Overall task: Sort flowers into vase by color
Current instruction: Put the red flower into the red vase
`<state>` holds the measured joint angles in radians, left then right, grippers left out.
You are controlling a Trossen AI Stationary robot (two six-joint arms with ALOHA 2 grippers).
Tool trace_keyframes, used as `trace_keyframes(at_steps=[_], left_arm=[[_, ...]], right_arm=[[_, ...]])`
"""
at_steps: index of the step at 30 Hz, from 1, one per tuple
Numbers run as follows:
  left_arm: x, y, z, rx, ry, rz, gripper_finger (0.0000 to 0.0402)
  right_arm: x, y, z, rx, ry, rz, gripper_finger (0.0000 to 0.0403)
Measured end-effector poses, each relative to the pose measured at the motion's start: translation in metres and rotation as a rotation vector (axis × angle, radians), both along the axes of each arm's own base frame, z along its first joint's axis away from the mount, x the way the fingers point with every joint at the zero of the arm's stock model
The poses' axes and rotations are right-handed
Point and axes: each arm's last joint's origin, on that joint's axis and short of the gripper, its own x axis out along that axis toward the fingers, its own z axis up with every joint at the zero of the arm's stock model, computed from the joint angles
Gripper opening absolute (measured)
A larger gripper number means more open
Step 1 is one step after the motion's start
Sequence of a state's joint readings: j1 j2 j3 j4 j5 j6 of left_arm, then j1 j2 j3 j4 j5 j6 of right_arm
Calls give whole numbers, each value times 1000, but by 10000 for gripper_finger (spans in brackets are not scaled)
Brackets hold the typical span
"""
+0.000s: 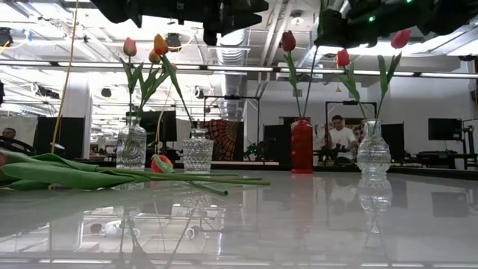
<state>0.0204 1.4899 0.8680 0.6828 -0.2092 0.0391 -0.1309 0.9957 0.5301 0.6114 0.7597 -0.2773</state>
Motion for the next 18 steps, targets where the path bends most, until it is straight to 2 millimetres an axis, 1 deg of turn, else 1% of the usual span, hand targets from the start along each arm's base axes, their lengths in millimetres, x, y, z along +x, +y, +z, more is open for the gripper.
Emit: trace_keyframes(at_steps=[6,12,18], left_arm=[[0,0,-2,-2,16,2,176],[0,0,-2,-1,20,6,176],[0,0,-2,0,20,7,176]], right_arm=[[6,-10,-9,35,6,-38,39],[13,-17,-19,47,53,-63,47],[17,-18,-26,53,93,-64,51]])
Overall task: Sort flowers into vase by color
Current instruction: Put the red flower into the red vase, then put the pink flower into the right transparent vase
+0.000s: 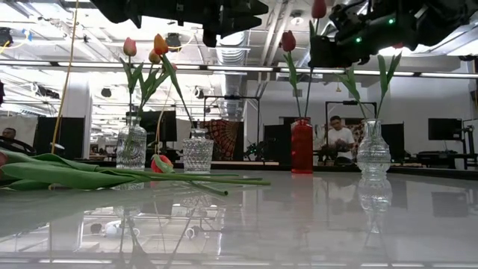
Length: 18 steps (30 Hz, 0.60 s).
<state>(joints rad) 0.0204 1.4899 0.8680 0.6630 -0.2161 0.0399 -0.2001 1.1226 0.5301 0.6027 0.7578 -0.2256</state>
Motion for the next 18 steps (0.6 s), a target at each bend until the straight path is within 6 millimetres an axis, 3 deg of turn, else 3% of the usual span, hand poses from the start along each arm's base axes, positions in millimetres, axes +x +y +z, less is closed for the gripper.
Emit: trace_keyframes(at_steps=[8,18], left_arm=[[0,0,0,-1,1,0,176],[0,0,0,-1,2,0,176]], right_arm=[[0,0,0,0,2,0,66],[0,0,-5,43,10,-3,164]])
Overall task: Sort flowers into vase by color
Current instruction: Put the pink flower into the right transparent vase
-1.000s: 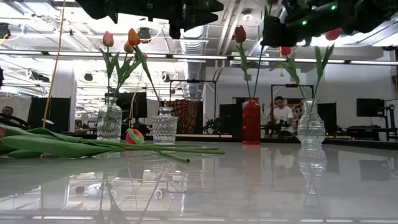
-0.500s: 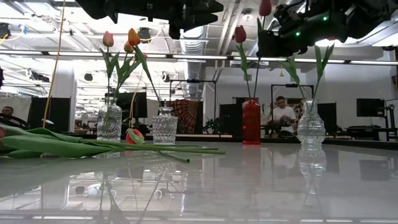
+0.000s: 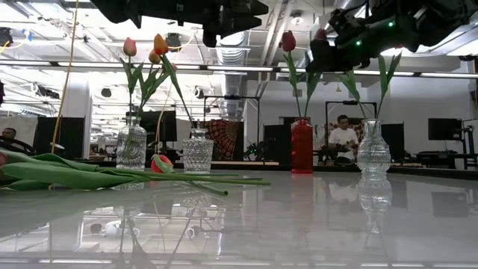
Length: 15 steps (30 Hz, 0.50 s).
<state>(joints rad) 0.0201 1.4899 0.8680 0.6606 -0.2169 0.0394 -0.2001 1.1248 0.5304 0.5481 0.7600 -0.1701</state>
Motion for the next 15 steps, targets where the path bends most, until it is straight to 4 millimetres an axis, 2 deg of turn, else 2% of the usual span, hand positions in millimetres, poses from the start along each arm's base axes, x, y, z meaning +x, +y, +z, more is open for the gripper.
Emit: trace_keyframes(at_steps=[7,15], left_arm=[[0,0,-3,-2,29,0,176],[0,0,-5,0,51,0,176]], right_arm=[[1,0,-5,62,40,-4,207],[4,2,0,125,165,-8,214]])
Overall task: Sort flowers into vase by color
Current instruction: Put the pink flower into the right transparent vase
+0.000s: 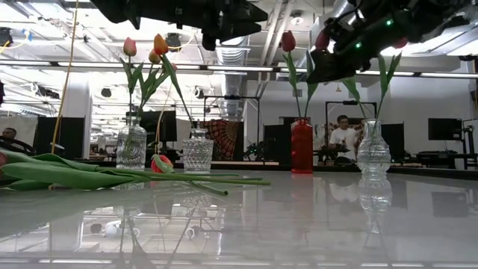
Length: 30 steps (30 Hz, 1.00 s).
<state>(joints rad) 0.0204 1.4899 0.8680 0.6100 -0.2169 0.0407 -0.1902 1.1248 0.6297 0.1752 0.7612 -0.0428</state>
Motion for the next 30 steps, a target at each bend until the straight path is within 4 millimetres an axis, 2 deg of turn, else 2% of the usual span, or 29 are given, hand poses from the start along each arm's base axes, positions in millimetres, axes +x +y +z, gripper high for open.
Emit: trace_keyframes(at_steps=[11,21,30], left_arm=[[-1,0,-14,-63,133,5,176],[-6,0,-32,-191,300,29,176],[-14,-4,-50,-345,488,-28,176]], right_arm=[[3,17,11,49,166,65,214],[-4,31,1,144,238,70,214],[-6,42,-3,173,271,96,214]])
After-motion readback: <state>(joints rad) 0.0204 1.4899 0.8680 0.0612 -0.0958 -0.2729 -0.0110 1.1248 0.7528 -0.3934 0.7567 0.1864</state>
